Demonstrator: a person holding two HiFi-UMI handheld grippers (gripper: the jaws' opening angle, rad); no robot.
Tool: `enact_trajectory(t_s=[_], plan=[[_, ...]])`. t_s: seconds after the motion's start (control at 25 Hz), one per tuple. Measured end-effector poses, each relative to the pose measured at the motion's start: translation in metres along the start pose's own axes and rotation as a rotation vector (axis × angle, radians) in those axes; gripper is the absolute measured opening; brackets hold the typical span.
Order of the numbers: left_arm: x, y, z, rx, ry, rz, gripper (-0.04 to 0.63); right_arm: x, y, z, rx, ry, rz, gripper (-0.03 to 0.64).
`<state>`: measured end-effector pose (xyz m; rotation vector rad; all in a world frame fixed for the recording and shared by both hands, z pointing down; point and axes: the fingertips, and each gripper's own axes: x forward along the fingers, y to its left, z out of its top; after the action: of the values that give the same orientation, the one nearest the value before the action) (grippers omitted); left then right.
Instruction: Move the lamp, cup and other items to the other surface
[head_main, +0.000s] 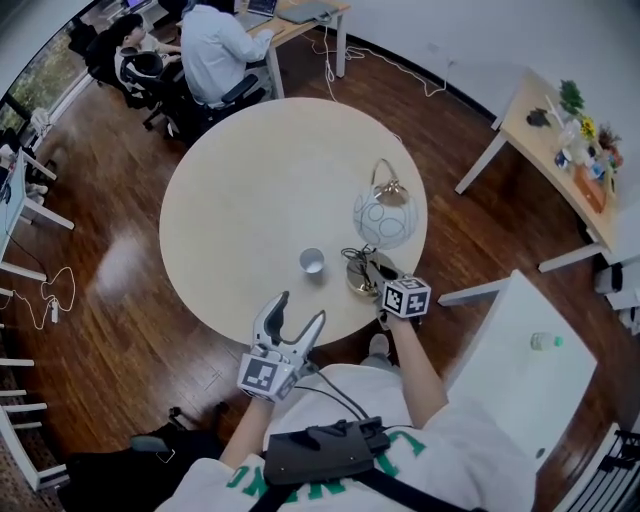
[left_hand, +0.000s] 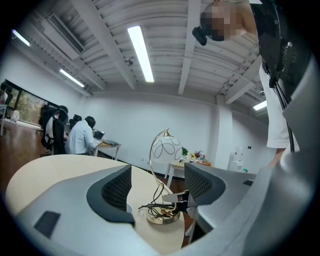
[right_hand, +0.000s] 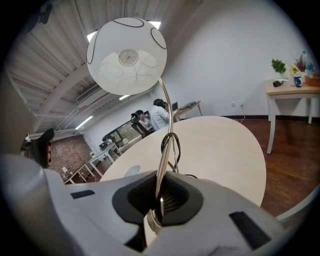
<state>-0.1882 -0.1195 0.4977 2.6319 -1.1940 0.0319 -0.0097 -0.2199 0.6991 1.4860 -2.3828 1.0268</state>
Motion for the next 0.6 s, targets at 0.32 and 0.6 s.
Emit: enact_trajectory(t_s=[0.32,0.6], plan=[[0.020,-0.019,0.014,-0.017,0.008,-0.109,0.325,-0.035,0.009,-0.011,0.020,-0.041,-0.038,0.014],[0.057,-0.077,-0.021,0.059,0.053,-0.297,0.325,-0.125,-0.015,-0.015,0.070,-0.145,-0.109,0.015]])
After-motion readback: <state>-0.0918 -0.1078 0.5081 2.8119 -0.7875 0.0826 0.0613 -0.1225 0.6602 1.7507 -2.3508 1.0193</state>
